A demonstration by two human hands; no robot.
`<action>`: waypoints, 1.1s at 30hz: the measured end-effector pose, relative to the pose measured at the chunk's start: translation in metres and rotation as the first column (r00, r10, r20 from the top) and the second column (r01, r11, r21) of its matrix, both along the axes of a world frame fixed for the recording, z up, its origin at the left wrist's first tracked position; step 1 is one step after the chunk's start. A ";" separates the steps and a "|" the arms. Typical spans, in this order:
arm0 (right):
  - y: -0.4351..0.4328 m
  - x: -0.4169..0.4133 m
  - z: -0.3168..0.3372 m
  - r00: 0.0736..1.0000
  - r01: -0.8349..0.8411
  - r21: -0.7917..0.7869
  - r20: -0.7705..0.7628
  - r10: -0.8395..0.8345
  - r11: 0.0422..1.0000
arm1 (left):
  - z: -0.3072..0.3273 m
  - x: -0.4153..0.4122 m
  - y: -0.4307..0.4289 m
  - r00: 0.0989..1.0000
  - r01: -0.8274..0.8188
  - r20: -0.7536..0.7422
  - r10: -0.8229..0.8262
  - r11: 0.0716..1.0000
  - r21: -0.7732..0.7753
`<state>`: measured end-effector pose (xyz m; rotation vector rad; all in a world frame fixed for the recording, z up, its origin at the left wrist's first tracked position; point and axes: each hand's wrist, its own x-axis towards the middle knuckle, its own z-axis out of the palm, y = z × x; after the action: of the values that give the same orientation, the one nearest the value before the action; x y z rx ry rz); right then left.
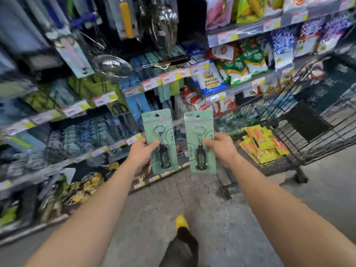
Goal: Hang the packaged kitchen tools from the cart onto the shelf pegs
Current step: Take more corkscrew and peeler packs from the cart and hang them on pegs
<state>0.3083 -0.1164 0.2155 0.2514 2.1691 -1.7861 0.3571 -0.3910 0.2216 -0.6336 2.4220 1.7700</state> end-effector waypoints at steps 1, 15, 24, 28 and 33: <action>-0.016 0.008 0.005 0.999 -0.031 0.003 -0.005 0.031 1.000 | 0.008 0.018 -0.013 1.000 -0.027 -0.005 0.027 1.000 0.008; -0.264 0.082 0.008 0.956 -0.292 -0.010 -0.015 0.292 0.956 | 0.020 0.178 -0.234 0.965 -0.245 0.048 0.257 0.954 -0.173; -0.403 0.109 -0.037 0.957 -0.280 0.000 0.072 0.280 0.960 | -0.031 0.203 -0.367 0.974 -0.192 0.087 0.211 0.964 -0.182; -0.434 0.109 -0.054 0.955 -0.277 0.000 0.107 0.275 0.961 | -0.055 0.197 -0.391 0.983 -0.138 0.101 0.153 0.981 -0.136; -0.448 0.096 -0.082 0.960 -0.260 0.001 0.104 0.259 0.966 | -0.100 0.185 -0.401 0.985 -0.133 0.094 0.146 0.982 -0.133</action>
<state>0.4048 -0.5648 0.1336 0.0563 2.0372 -1.5775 0.5419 -0.7918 0.1214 -0.9058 2.4889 1.5945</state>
